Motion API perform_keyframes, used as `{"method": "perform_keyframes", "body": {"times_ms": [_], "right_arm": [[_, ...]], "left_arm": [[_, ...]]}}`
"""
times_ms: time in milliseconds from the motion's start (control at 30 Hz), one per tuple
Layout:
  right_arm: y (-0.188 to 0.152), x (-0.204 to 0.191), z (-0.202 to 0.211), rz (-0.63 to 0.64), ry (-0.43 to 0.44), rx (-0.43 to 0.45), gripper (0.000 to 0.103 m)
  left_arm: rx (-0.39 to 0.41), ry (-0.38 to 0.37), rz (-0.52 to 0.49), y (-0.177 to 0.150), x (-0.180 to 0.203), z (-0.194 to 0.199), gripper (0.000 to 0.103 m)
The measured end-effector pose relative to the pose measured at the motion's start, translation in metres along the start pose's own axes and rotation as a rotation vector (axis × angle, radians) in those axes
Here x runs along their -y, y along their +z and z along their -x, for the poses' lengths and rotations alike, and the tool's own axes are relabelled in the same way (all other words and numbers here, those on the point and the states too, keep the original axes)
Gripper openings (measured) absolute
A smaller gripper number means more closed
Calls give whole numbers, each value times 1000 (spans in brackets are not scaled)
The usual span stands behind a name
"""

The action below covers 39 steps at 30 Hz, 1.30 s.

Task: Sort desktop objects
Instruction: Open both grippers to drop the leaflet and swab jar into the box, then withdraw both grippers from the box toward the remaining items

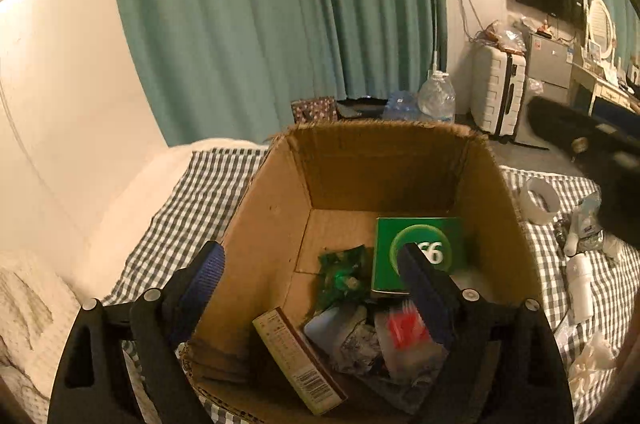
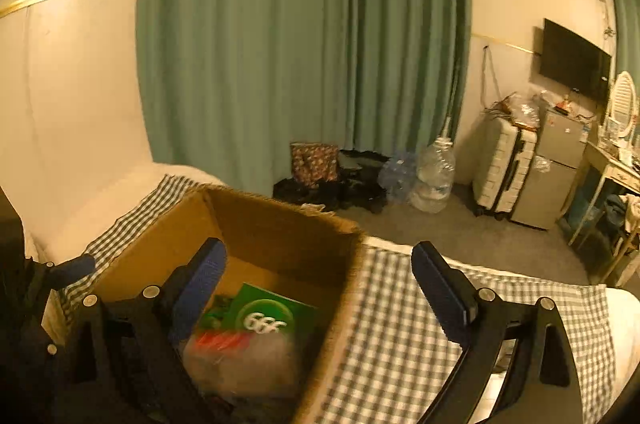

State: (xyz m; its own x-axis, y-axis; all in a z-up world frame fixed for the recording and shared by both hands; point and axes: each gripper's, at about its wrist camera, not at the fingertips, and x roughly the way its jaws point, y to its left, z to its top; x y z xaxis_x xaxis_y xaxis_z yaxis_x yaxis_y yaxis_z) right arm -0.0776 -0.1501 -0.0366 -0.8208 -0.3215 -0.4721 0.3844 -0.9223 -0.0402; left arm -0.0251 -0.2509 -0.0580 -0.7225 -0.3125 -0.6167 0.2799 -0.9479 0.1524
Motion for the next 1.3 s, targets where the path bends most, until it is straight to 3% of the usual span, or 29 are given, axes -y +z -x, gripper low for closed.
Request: {"method": "perform_keyframes", "body": {"times_ms": [300,467,733,900,1300], "right_arm": [[17,78,56,-83,-109,19,103],[12,103,77,-35,-151,-21,103],[-9,166,107,-105,-201,-59,103],[-30,202,118,-118,-248,-75,103],[-82,282,123,-219,-302,-107,103]], "left_arm": [[110,-79,11,15,31,44,103],[157,-159,35,21,53,68,103],[175,-215,-68,12,114,88,103],[146,-276,-184,0,162,84,103],[-30,-339,-259,-28,238,45,103]]}}
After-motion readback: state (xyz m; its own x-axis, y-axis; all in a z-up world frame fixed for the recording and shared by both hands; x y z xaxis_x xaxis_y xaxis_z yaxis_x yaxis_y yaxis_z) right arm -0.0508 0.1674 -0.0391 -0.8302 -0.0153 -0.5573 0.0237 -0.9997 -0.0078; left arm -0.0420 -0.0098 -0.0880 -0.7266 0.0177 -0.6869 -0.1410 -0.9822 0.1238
